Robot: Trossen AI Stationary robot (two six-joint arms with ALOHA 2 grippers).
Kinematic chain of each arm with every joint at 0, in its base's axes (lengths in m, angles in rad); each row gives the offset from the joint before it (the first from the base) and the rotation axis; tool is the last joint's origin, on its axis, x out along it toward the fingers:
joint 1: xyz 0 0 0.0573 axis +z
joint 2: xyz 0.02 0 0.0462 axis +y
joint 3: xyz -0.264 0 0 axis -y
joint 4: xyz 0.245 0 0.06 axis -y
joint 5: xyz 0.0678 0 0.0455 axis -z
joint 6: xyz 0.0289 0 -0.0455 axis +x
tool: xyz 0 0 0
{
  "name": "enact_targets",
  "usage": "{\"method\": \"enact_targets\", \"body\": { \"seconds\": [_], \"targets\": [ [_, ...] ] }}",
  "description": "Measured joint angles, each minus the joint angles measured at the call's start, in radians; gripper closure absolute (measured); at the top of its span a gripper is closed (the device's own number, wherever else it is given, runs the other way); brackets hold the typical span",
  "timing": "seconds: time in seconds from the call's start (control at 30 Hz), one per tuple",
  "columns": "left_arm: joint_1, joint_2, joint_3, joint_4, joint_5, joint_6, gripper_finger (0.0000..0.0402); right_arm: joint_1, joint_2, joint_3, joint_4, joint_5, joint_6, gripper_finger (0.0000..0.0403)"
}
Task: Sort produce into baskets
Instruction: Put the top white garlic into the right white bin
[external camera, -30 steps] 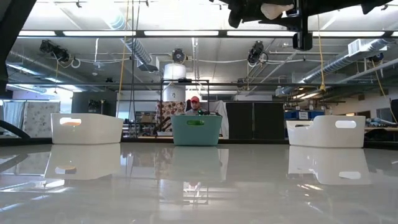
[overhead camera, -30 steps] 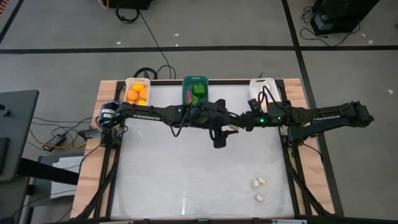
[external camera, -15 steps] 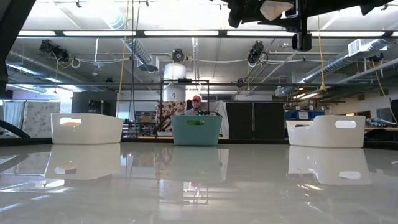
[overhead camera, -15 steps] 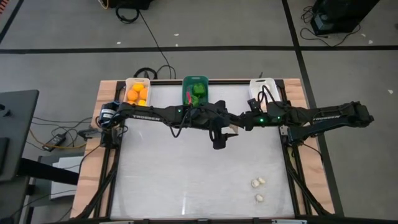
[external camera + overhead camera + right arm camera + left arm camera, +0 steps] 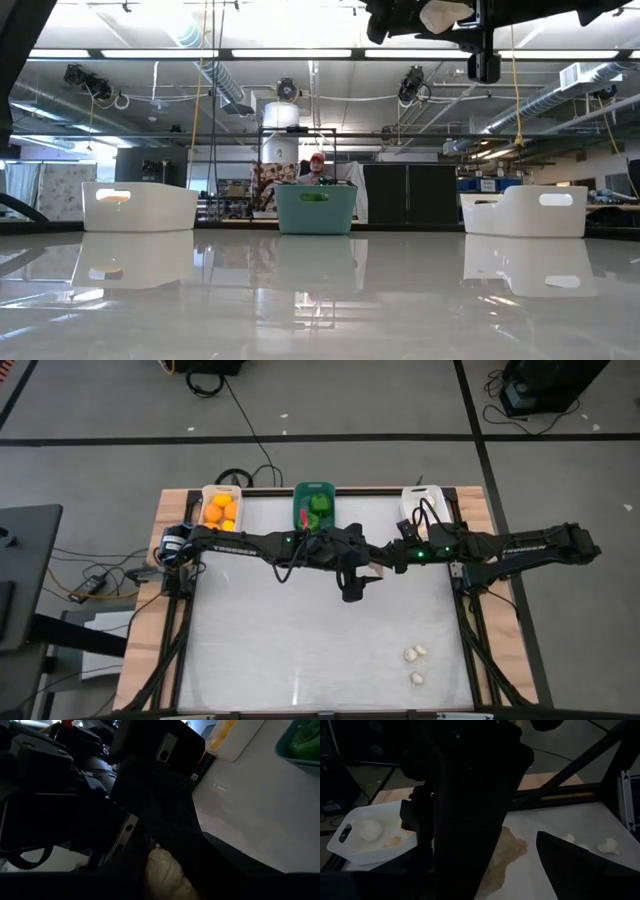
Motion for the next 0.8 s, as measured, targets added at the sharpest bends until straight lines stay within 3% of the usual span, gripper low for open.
{"method": "enact_targets", "body": {
  "seconds": [0.37, 0.53, 0.7, 0.8],
  "targets": [
    [-0.019, 0.001, 0.000, -0.008, -0.020, -0.001, 0.0097, 0.001, 0.001, 0.000, -0.013, -0.030, -0.012, 0.0247],
    [-0.020, 0.006, -0.001, -0.003, -0.071, 0.021, 0.0124, 0.001, 0.012, 0.000, -0.014, -0.037, -0.022, 0.0246],
    [-0.020, 0.009, -0.004, -0.012, -0.102, 0.135, 0.0159, 0.002, 0.027, 0.003, -0.015, -0.070, -0.005, 0.0160],
    [-0.020, 0.009, -0.004, -0.014, -0.124, 0.159, 0.0170, 0.009, 0.027, 0.003, -0.015, -0.078, 0.008, 0.0143]
  ]
}}
